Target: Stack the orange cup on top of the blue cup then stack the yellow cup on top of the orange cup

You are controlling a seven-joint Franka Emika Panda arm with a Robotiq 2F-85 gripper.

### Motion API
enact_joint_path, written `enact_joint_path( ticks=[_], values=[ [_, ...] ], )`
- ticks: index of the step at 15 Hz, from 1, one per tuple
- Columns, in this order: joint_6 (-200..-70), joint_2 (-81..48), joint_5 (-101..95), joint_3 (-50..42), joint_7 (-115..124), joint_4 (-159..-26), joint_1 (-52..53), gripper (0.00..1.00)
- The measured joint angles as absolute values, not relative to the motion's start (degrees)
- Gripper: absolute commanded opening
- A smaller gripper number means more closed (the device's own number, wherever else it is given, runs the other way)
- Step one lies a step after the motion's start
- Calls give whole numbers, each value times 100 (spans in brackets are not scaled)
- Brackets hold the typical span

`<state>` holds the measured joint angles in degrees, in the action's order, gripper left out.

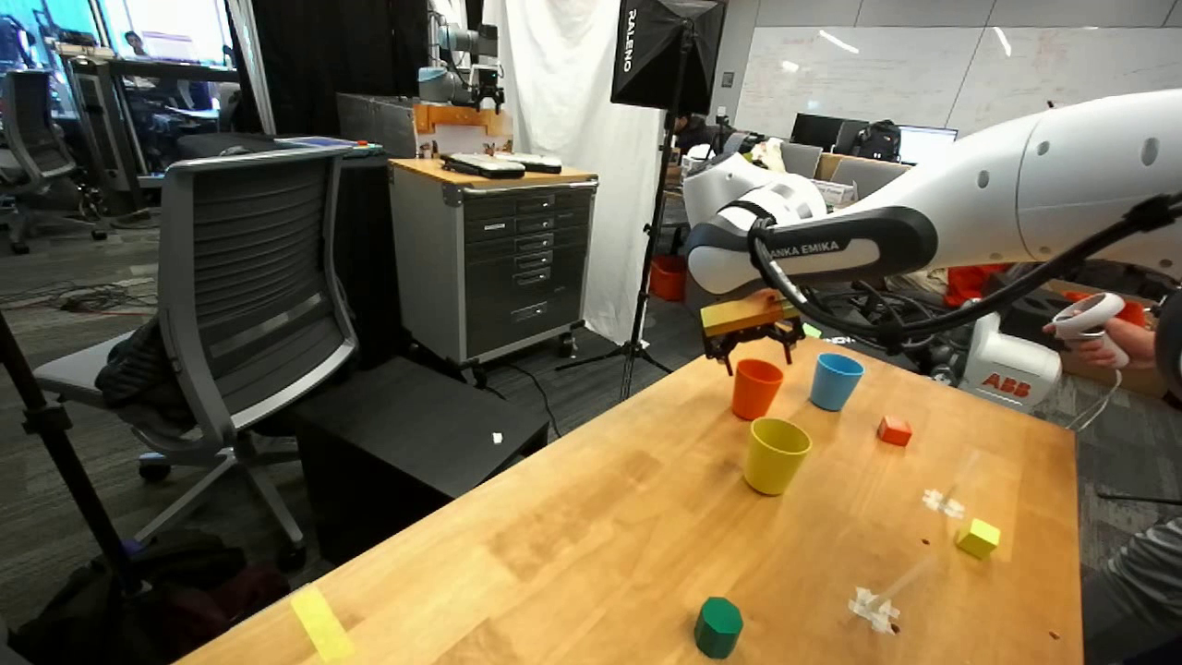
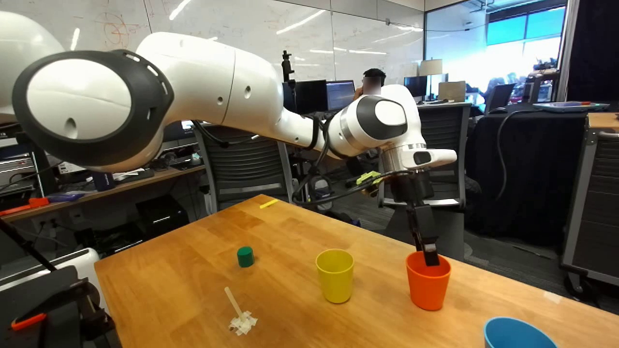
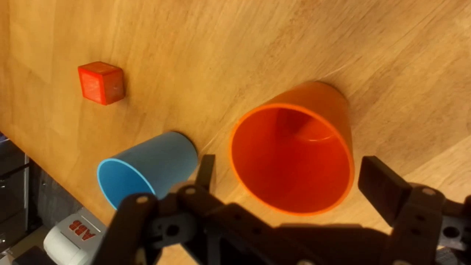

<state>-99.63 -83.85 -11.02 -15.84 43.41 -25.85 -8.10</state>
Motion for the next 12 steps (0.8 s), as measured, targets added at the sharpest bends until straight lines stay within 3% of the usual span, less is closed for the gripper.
enact_joint_path(
  ticks=[12],
  values=[
    [-9955,-8438,-1102,-1583,4373,-2605,-816,100]
  ],
)
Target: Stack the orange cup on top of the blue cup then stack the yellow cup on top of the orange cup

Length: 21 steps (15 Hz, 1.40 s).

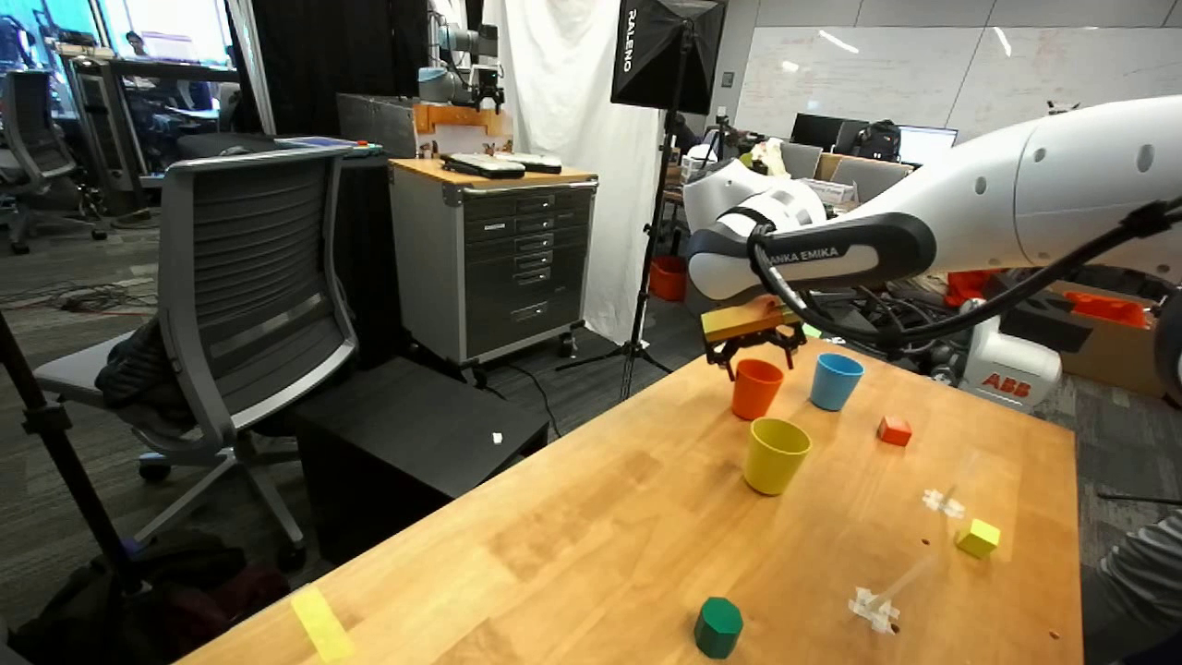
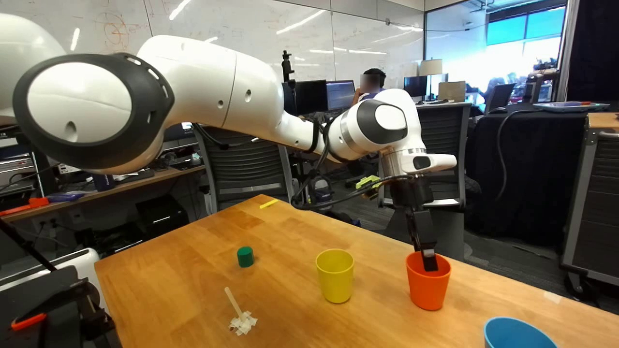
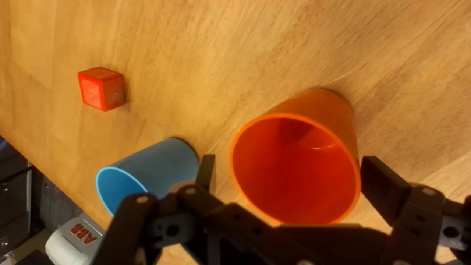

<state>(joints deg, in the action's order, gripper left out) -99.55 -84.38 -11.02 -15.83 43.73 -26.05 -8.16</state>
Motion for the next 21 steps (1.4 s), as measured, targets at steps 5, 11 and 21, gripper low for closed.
enact_joint_path(
  ticks=[5,11,21],
  values=[
    [-10469,-8547,-1102,-1577,4533,-2671,-735,100],
    [-11041,-8549,-1125,-1573,4643,-2881,-590,64],
    [-11526,-8553,-1235,-1584,4843,-3279,-641,5]
  ],
)
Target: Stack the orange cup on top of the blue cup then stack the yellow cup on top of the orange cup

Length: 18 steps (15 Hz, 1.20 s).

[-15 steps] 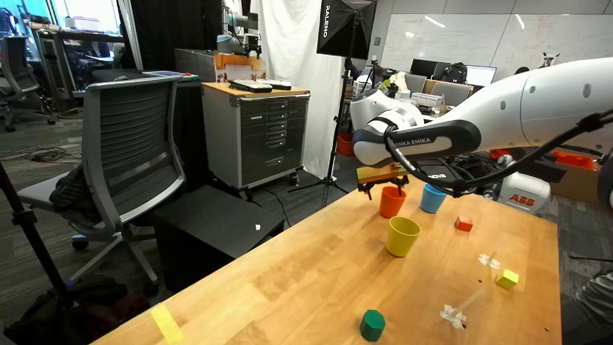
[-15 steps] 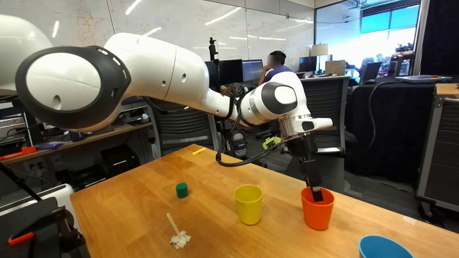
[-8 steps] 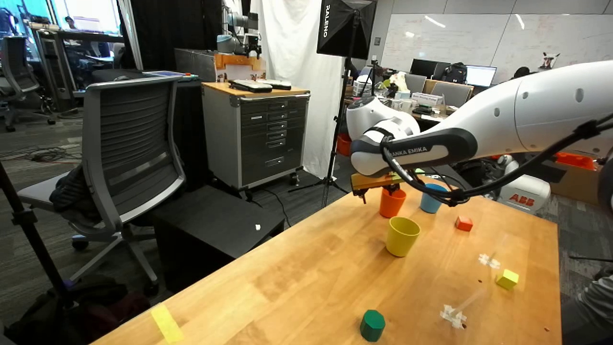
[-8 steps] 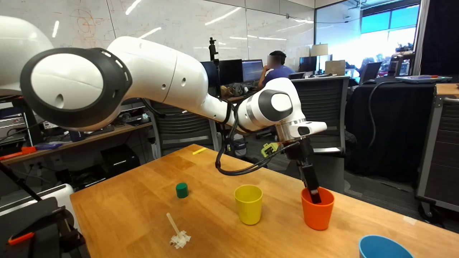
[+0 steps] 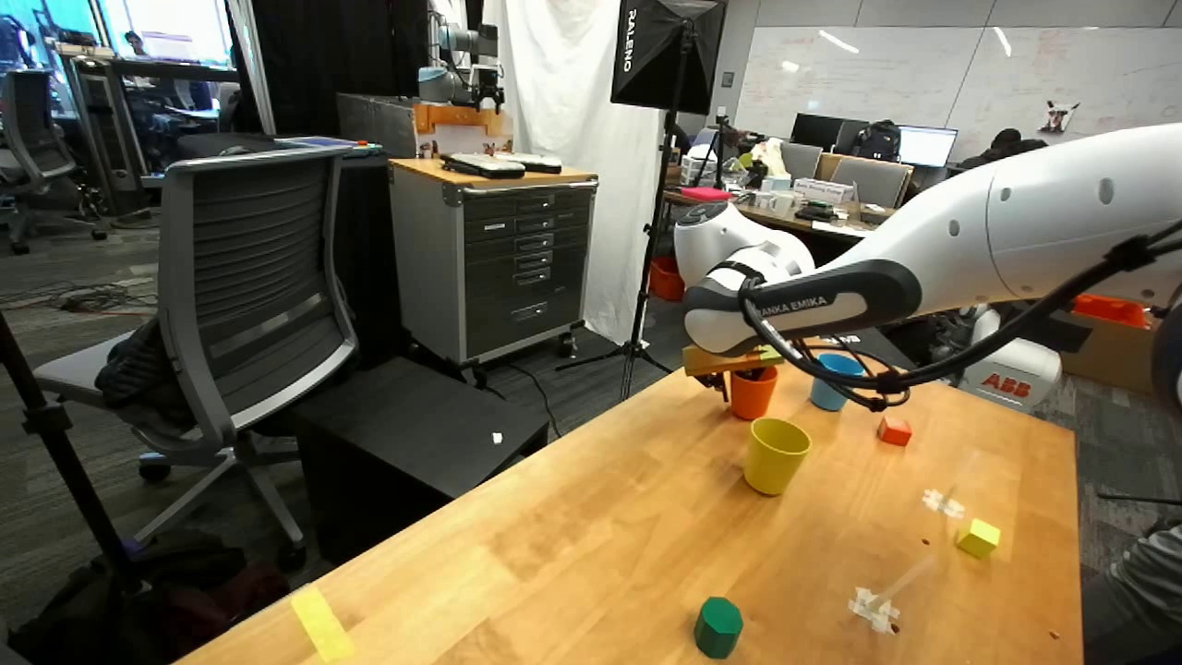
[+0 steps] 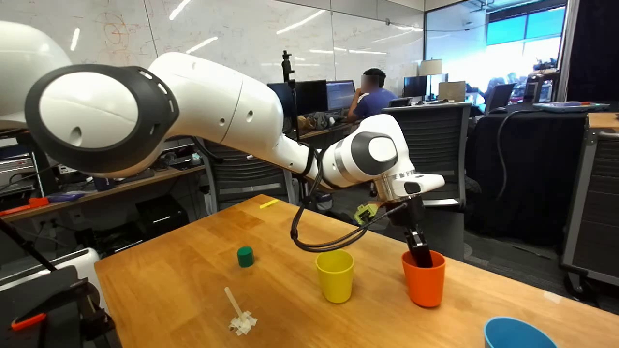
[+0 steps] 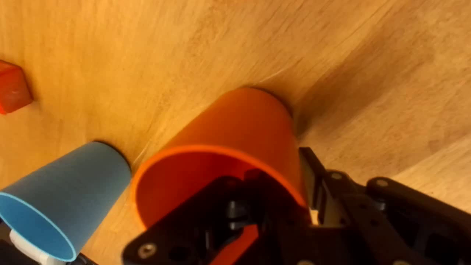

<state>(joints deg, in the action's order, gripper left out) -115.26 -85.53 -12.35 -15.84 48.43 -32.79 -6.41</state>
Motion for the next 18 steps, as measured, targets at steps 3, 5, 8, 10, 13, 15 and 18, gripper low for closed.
enact_joint_path(
  ticks=[3,5,8,10,13,15,18],
  values=[
    [-11560,-8550,-1235,-1589,4883,-3278,-663,7],
    [-11564,-8541,-1235,-1591,4886,-3259,-668,8],
    [-11564,-8534,-1235,-1591,4884,-3168,-681,9],
    [-11560,-8530,-1235,-1591,4875,-3078,-685,7],
    [-11526,-8523,-1233,-1587,4838,-2871,-683,7],
    [-11496,-8515,-1232,-1585,4814,-2713,-682,8],
    [-11413,-8503,-1227,-1585,4808,-2595,-686,4]
  ],
)
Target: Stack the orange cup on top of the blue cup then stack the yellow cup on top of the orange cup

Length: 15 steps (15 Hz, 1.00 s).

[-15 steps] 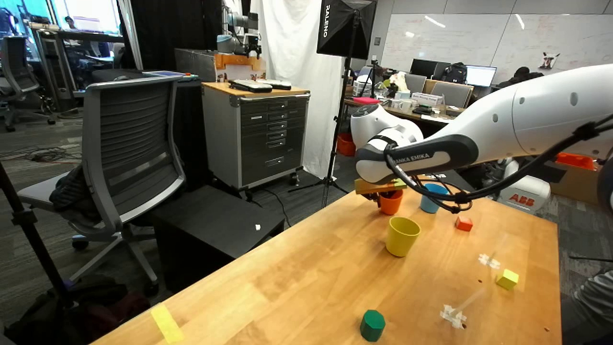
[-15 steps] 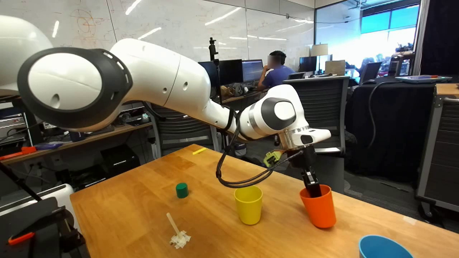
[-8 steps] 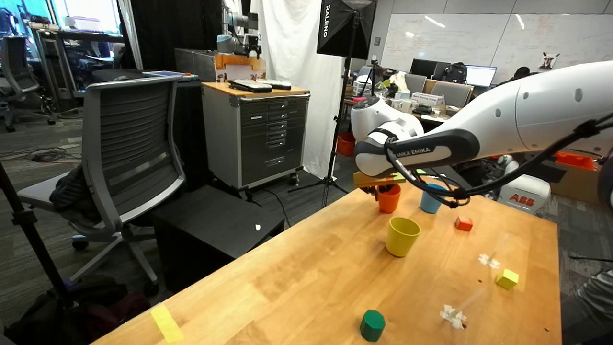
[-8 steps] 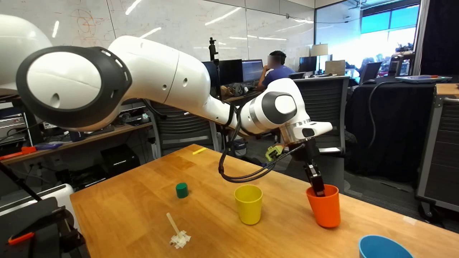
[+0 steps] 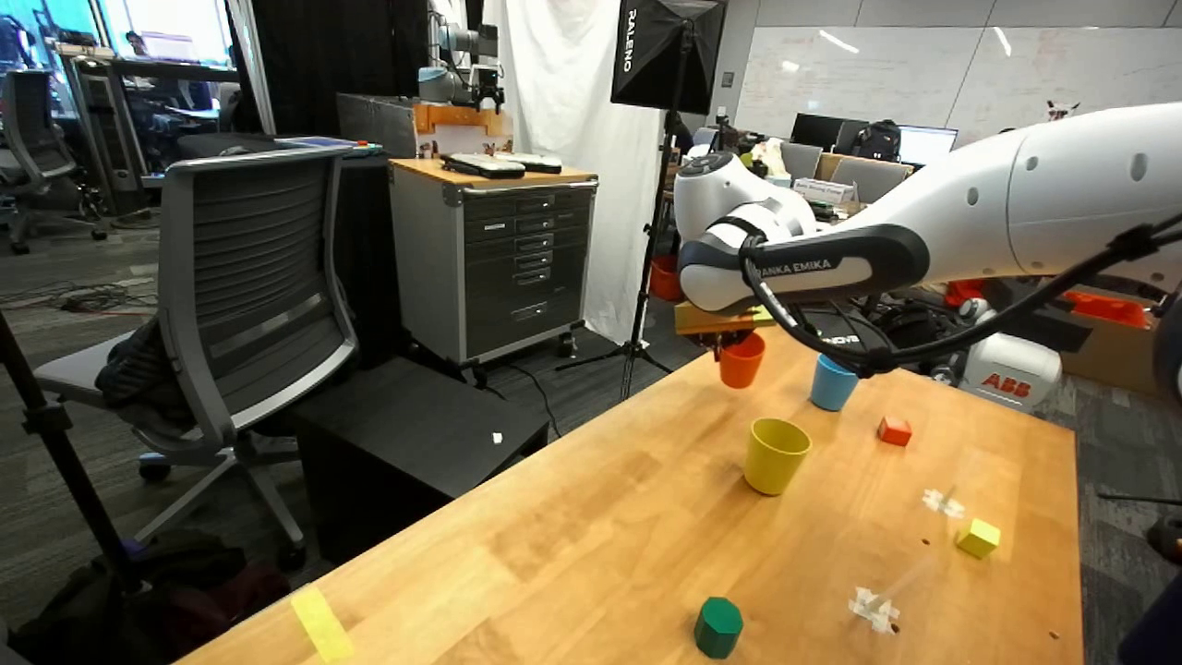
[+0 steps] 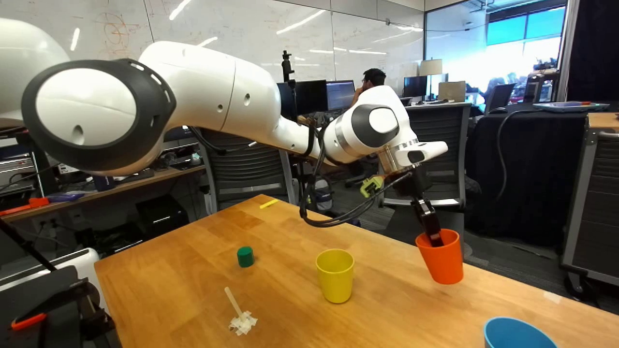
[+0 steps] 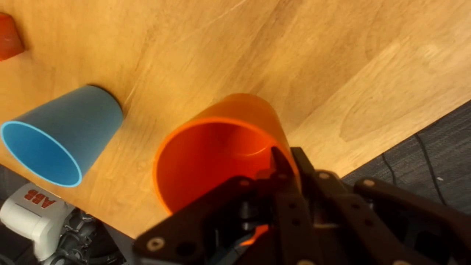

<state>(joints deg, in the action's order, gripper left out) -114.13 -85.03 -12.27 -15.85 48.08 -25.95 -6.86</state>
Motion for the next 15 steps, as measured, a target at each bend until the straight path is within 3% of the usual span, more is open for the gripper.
enact_joint_path(
  ticks=[2,15],
  values=[
    [-11404,-8500,-1223,-1585,4776,-2591,-697,0],
    [-11203,-8501,-1176,-1568,3957,-2590,-1213,1]
  ],
)
